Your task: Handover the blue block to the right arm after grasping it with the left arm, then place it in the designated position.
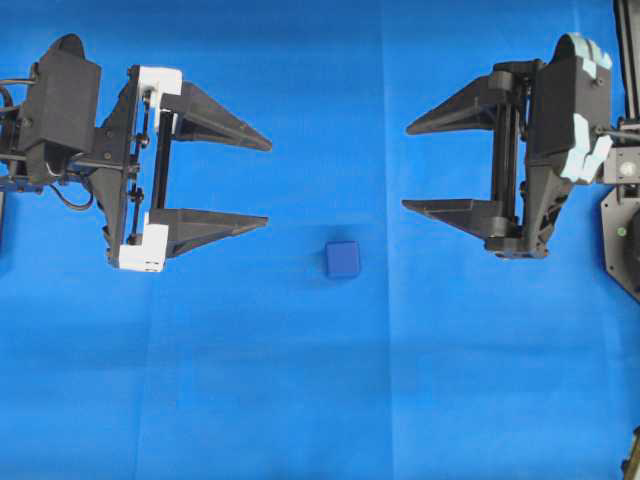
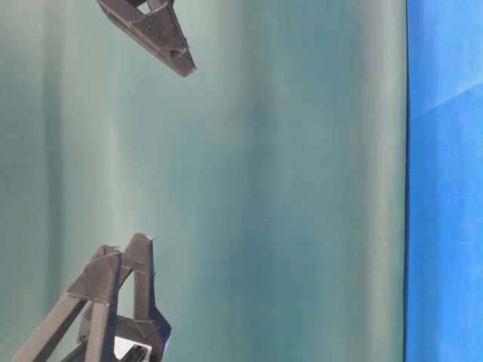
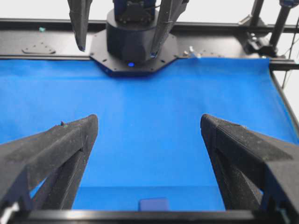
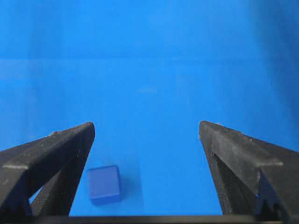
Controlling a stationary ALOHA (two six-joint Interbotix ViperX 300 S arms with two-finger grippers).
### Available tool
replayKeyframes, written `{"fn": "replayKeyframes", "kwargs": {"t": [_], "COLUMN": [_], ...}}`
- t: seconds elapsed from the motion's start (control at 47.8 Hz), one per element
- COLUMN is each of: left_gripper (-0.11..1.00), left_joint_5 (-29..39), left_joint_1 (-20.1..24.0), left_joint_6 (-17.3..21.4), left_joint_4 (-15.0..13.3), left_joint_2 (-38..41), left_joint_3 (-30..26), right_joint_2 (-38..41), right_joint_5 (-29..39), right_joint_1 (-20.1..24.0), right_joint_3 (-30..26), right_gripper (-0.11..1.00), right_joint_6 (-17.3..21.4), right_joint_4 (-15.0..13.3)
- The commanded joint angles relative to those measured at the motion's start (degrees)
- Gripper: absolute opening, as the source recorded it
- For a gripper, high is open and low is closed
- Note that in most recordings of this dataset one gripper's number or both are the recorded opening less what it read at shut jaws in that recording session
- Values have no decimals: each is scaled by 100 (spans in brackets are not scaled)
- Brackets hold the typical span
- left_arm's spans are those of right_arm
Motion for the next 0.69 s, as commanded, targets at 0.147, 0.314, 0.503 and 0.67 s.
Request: {"fn": "replayKeyframes", "kwargs": {"t": [0.147,0.314,0.503,0.67], "left_gripper": [93,93,93,93], "left_joint_5": [-26,-26,-26,-26], "left_joint_1": [-18,-18,-18,-26], "left_joint_6": [-9,-9,-9,-9], "left_joint_4": [18,9,9,9], "left_joint_2": [-44,-44,-44,-62], "left_joint_3": [-158,-158,-149,-141], "right_joint_2": [-44,-44,-44,-44], "right_joint_5": [-35,-202,-431,-457], "right_joint_1": [0,9,9,0], "right_joint_3": [-62,-70,-70,-70], "right_gripper": [91,91,91,91], "right_joint_6": [-9,-9,-9,0], "right_joint_4": [-62,-79,-114,-114]}}
